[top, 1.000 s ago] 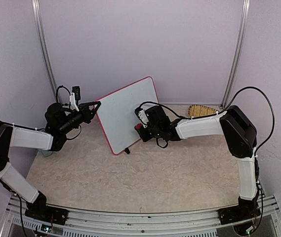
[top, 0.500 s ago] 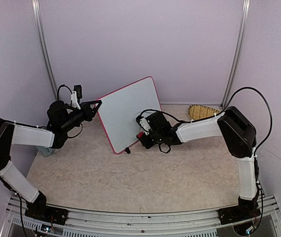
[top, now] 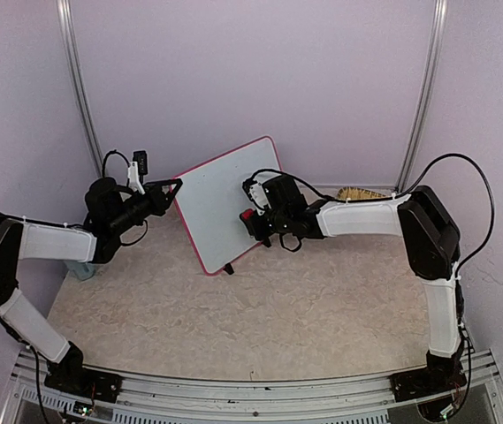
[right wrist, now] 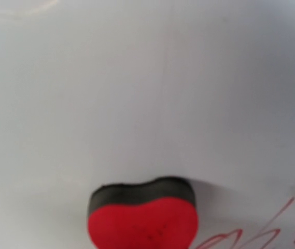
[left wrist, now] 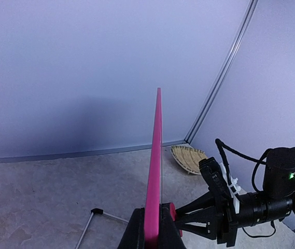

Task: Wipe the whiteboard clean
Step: Erase the whiteboard at the center of the board.

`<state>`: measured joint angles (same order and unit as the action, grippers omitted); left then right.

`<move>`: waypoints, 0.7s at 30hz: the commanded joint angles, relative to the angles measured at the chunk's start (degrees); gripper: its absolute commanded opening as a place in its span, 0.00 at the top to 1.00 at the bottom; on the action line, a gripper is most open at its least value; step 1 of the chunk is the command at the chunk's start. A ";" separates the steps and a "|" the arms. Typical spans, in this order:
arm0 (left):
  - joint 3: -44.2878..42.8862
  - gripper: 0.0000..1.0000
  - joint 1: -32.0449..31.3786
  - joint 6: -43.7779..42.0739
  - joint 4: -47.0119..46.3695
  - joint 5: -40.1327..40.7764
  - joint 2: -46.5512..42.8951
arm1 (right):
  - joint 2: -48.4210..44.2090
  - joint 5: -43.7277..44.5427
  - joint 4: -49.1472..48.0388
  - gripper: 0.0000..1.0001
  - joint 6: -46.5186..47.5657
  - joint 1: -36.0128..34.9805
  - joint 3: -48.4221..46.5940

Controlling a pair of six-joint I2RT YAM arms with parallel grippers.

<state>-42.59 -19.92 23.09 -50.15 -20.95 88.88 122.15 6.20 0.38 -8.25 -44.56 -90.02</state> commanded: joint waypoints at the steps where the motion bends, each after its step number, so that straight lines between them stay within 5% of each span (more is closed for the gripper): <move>1: 1.03 1.00 -0.38 -3.23 15.77 -0.22 -0.40 | -0.59 -2.02 0.33 0.89 -0.80 0.41 -2.72; 21: 5.51 1.00 -3.08 -0.13 23.54 11.50 -13.45 | -7.04 -5.82 -2.59 0.89 0.26 0.26 6.10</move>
<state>-39.18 -22.37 22.41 -36.03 -13.78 77.38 118.45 1.96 -0.32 -8.40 -44.45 -85.86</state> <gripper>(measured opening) 0.063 0.148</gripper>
